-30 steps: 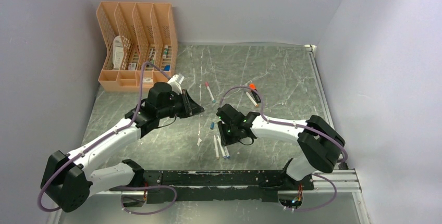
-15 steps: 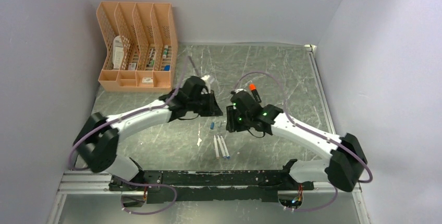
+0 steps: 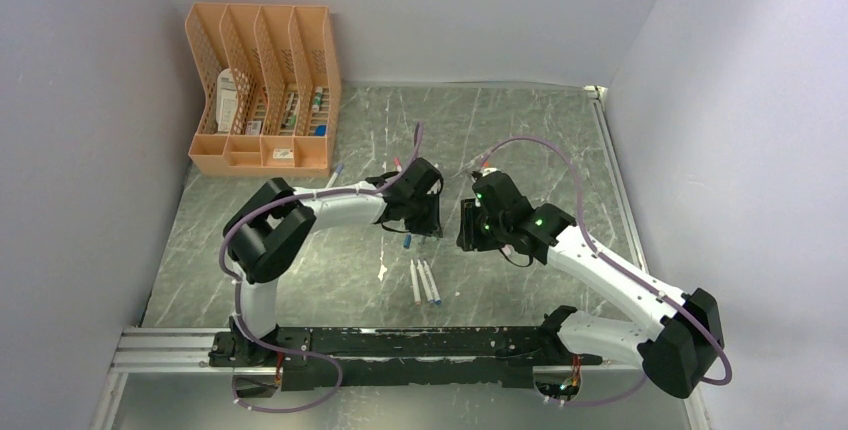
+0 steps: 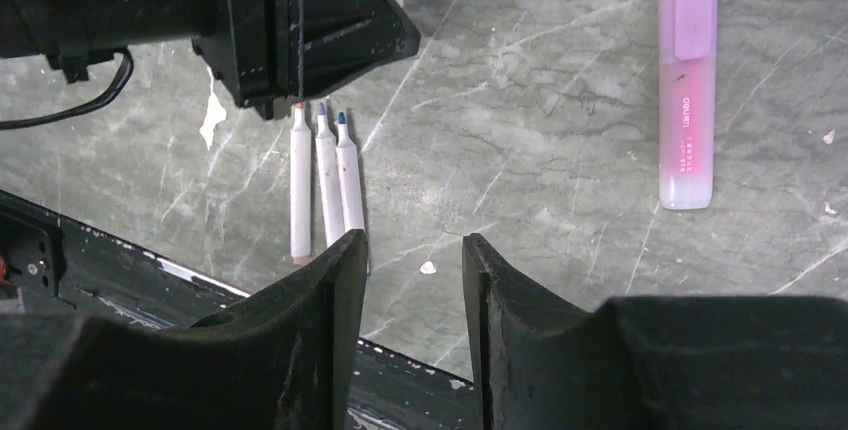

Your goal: Open the pen caps

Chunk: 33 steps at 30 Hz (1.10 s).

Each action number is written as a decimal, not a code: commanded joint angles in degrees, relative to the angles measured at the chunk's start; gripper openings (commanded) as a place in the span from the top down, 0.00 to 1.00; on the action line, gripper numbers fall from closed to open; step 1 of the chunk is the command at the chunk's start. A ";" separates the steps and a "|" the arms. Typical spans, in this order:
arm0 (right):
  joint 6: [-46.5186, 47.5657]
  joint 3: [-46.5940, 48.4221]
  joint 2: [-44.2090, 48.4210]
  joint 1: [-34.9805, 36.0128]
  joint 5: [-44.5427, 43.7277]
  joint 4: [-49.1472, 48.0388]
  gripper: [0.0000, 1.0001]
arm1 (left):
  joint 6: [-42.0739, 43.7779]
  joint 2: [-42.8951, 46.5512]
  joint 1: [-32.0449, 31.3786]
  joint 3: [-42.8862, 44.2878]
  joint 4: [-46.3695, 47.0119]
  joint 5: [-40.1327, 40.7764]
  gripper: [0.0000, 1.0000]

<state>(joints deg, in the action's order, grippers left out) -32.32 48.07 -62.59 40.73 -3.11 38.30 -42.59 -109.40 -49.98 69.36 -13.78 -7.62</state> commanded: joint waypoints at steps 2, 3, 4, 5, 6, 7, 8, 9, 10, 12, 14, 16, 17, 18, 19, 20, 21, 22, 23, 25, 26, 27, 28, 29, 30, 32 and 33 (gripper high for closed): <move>1.00 -0.69 0.99 -0.55 1.07 0.54 0.60 | 0.83 -2.47 -0.20 2.86 -2.66 3.62 0.82; 1.09 -0.62 1.00 -0.56 1.21 0.40 0.60 | 0.84 -2.74 -0.13 3.07 -3.15 4.14 0.82; 1.18 -0.69 1.06 -0.58 1.26 0.33 0.60 | 0.84 -2.95 -0.16 3.20 -3.56 4.74 0.82; 1.20 -0.77 1.03 -0.62 1.39 0.27 0.60 | 0.84 -3.12 -0.18 3.23 -3.81 4.91 0.82; 1.27 -0.75 0.98 -0.69 1.51 0.25 0.60 | 0.84 -3.24 -0.21 3.16 -3.99 4.76 0.82; 1.29 -0.77 0.97 -0.73 1.59 0.17 0.60 | 0.92 -3.41 -0.13 3.15 -4.24 4.83 0.82; 1.29 -0.92 0.91 -0.72 1.68 0.01 0.60 | 0.81 -3.41 -0.20 2.92 -4.32 4.79 0.82; 1.29 -0.97 0.92 -0.70 1.81 -0.11 0.60 | 0.64 -3.37 -0.18 2.49 -4.29 4.64 0.81; 1.29 -1.03 0.90 -0.66 1.88 -0.22 0.60 | 0.46 -3.24 -0.15 2.00 -4.31 4.75 0.81; 1.29 -1.21 0.93 -0.70 1.97 -0.27 0.60 | 0.04 -2.86 -0.13 0.86 -4.53 5.08 0.81; 1.22 -1.34 0.93 -0.70 2.19 -0.32 0.60 | -0.16 -2.13 -0.17 -0.44 -4.63 5.54 0.81; 1.18 -1.72 1.03 -0.66 2.42 -0.81 0.60 | -0.21 -1.56 -0.18 -1.27 -4.73 5.97 0.80; 1.20 -1.76 1.02 -0.69 2.60 -0.82 0.60 | -0.14 -1.38 -0.21 -1.34 -5.13 6.42 0.80; 1.12 -1.83 0.84 -0.78 2.60 -0.85 0.60 | -0.13 -1.16 -0.13 -1.40 -5.62 6.78 0.80; 1.12 -2.00 0.85 -0.74 2.61 -0.95 0.60 | -0.13 -0.97 -0.12 -1.55 -5.91 7.18 0.79; 1.11 -2.10 0.84 -0.81 2.80 -1.03 0.60 | -0.13 -0.72 -0.13 -1.70 -6.01 7.35 0.79; 1.11 -2.17 0.83 -0.81 2.98 -1.13 0.60 | -0.17 -0.64 -0.12 -1.81 -6.11 7.46 0.77; 1.07 -2.20 0.88 -0.79 2.97 -1.16 0.60 | -0.20 -0.70 -0.15 -1.77 -6.33 7.52 0.76; 1.08 -2.32 0.96 -0.75 2.94 -1.29 0.60 | -0.29 -0.76 -0.18 -1.73 -6.34 7.54 0.73; 1.06 -2.20 0.92 -0.81 3.03 -1.21 0.60 | -0.30 -0.99 -0.18 -1.61 -6.35 7.40 0.69; 1.06 -2.20 0.93 -0.79 3.08 -1.28 0.60 | -0.36 -1.16 -0.20 -1.44 -6.39 7.36 0.68; 1.15 -2.20 0.94 -0.77 3.10 -1.16 0.60 | -0.39 -1.30 -0.13 -1.35 -6.35 7.31 0.67; 1.15 -2.20 0.97 -0.79 3.16 -1.13 0.60 | -0.39 -1.45 -0.16 -1.21 -6.39 7.34 0.66; 1.15 -2.21 1.00 -0.80 3.13 -1.16 0.60 | -0.39 -1.51 -0.16 -0.90 -6.54 7.38 0.65; 1.12 -2.33 1.04 -0.80 3.12 -1.17 0.60 | -0.39 -1.58 -0.17 -0.73 -6.64 7.36 0.63; 1.18 -2.31 1.10 -0.80 3.28 -1.19 0.60 | -0.33 -1.60 -0.13 -0.28 -7.04 7.56 0.63; 1.07 -2.38 1.07 -0.82 3.29 -1.28 0.60 | -0.27 -1.47 -0.16 -0.14 -7.25 7.61 0.63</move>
<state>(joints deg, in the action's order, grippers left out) -31.86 46.37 -62.50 40.23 -0.34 37.67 -43.38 -110.59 -49.98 69.25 -16.21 -2.66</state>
